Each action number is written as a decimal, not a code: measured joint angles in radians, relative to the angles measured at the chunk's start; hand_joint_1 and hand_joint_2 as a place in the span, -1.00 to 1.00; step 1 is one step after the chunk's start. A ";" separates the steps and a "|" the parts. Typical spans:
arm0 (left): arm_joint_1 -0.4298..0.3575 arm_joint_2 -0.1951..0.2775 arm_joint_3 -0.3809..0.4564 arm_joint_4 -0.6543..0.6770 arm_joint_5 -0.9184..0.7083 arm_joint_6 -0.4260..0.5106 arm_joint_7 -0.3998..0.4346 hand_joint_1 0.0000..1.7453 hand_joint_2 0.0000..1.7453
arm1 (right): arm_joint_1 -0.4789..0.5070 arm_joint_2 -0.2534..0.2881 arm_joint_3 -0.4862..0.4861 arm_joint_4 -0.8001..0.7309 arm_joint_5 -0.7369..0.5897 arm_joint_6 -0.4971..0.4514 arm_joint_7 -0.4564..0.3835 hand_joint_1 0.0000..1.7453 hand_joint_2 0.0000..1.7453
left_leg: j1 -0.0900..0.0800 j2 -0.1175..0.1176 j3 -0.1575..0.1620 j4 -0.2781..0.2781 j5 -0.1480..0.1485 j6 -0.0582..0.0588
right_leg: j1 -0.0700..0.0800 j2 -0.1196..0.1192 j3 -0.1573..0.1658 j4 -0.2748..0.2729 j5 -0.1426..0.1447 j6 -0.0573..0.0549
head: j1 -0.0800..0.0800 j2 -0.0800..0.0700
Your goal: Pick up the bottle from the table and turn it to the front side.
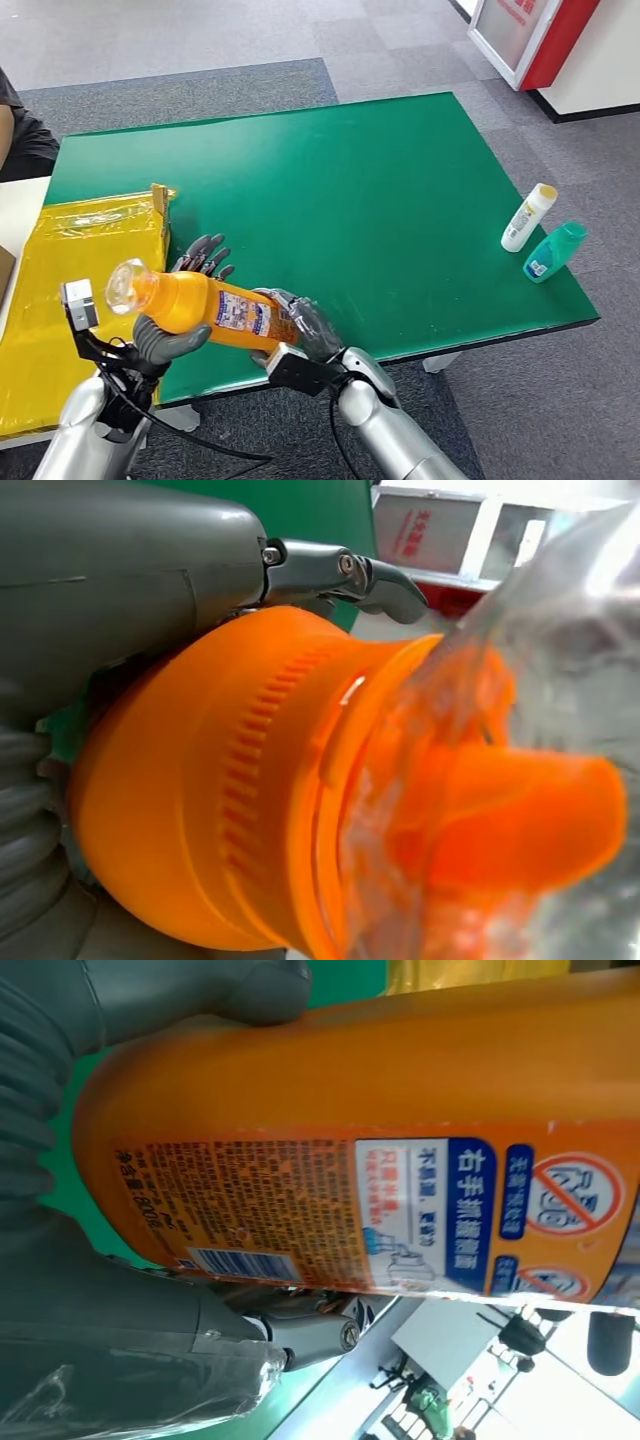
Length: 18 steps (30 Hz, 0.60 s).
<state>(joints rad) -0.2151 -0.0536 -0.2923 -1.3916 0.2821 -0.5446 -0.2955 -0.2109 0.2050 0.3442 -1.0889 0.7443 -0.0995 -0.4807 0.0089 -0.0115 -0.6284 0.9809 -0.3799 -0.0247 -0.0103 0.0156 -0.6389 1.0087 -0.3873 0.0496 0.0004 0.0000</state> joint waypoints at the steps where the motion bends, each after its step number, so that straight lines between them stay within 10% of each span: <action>1: -0.008 0.009 -0.012 0.006 0.000 0.001 0.002 -1.00 1.00 | -0.005 0.000 0.002 0.013 0.003 -0.004 0.000 1.00 1.00 | 0.000 0.000 0.000 0.000 0.000 0.000 | 0.000 0.000 0.000 0.000 0.000 0.000 | 0.000 0.000; 6: -0.033 0.044 -0.051 0.030 -0.001 0.004 0.004 -0.82 1.00 | -0.019 0.002 0.009 0.053 0.008 -0.010 0.000 1.00 1.00 | 0.000 0.000 0.000 0.000 0.000 0.000 | 0.000 0.000 0.000 0.000 0.000 0.000 | 0.000 0.000; 8: -0.040 0.053 -0.063 0.037 -0.006 0.008 0.005 0.18 1.00 | -0.023 0.002 0.012 0.064 0.012 -0.016 0.001 1.00 1.00 | 0.000 0.000 0.000 0.000 0.000 0.000 | 0.000 0.000 0.000 0.000 0.000 0.000 | 0.000 0.000; 10: -0.047 0.061 -0.077 0.043 -0.019 0.026 0.004 1.00 1.00 | -0.027 0.002 0.015 0.074 0.017 -0.024 0.001 0.31 1.00 | 0.000 0.000 0.000 0.000 0.000 0.000 | 0.000 0.000 0.000 0.000 0.000 0.000 | 0.000 0.000; 13: -0.053 0.070 -0.097 0.047 -0.059 0.072 -0.006 1.00 1.00 | -0.030 0.002 0.022 0.084 0.025 -0.035 0.006 -1.00 1.00 | 0.000 0.000 0.000 0.000 0.000 0.000 | 0.000 0.000 0.000 0.000 0.000 0.000 | 0.000 0.000; 18: -0.052 0.078 -0.122 0.040 -0.154 0.140 -0.009 1.00 1.00 | -0.028 0.002 0.031 0.085 0.037 -0.043 0.021 -1.00 1.00 | 0.000 0.000 0.000 0.000 0.000 0.000 | 0.000 0.000 0.000 0.000 0.000 0.000 | 0.000 0.000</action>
<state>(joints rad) -0.2675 0.0239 -0.4141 -1.3514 0.1280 -0.4046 -0.3050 -0.2390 0.2068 0.3749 -1.0038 0.7815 -0.1424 -0.4594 0.0089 -0.0115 -0.6285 0.9809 -0.3799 -0.0247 -0.0104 0.0156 -0.6390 1.0086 -0.3874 0.0496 0.0004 0.0000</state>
